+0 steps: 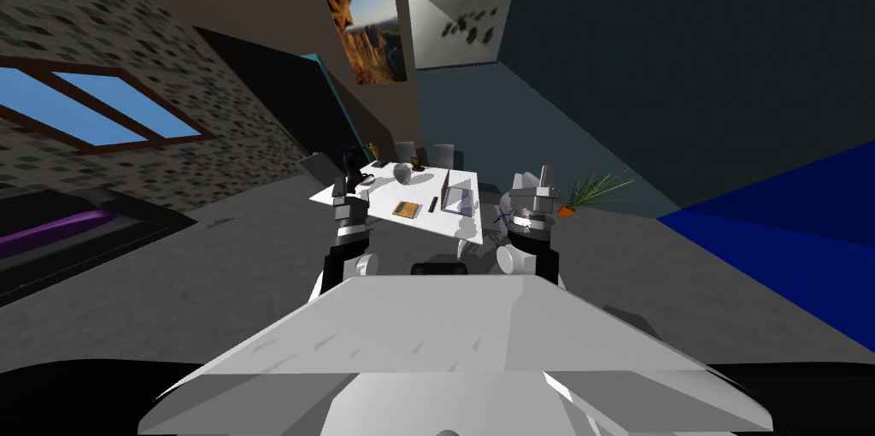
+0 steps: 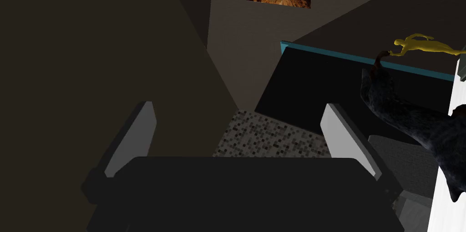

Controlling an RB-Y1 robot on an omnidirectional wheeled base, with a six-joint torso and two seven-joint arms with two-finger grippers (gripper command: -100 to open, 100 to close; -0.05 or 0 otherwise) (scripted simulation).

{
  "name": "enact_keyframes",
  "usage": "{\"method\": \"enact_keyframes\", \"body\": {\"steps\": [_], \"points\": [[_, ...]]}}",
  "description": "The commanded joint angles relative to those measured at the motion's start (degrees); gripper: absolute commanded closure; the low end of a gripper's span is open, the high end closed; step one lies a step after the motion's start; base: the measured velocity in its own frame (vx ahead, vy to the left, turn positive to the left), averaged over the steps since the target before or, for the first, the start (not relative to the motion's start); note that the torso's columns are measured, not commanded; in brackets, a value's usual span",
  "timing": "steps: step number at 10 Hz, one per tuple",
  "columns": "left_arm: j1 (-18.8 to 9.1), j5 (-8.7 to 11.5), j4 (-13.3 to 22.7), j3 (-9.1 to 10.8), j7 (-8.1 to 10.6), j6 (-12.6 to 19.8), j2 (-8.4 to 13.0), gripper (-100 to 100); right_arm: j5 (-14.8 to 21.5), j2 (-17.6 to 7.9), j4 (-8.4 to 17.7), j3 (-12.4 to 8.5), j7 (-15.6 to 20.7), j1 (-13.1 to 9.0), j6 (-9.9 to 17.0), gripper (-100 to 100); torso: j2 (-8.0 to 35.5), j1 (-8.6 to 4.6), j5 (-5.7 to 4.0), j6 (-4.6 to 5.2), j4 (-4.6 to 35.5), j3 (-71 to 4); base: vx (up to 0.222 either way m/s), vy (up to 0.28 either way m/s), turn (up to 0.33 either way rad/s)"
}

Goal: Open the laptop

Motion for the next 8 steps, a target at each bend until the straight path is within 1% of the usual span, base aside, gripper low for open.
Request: {"method": "enact_keyframes", "body": {"steps": [1,3,8], "points": [[0.0,0.0,0.0,0.00,0.00,0.0,0.0,0,0.0,0.0,0.0,0.0,0.0,0.0,0.0,0,2.3,0.00,0.00,0.00,2.3,-4.7,0.000,0.000,0.000],[0.0,0.0,0.0,0.00,0.00,0.0,0.0,0,0.0,0.0,0.0,0.0,0.0,0.0,0.0,0,10.0,0.00,0.00,0.00,10.1,-20.1,0.000,0.000,0.000],[0.0,0.0,0.0,0.00,0.00,0.0,0.0,0,0.0,0.0,0.0,0.0,0.0,0.0,0.0,0,31.2,0.00,0.00,0.00,31.1,-62.3,0.000,0.000,0.000]]}}
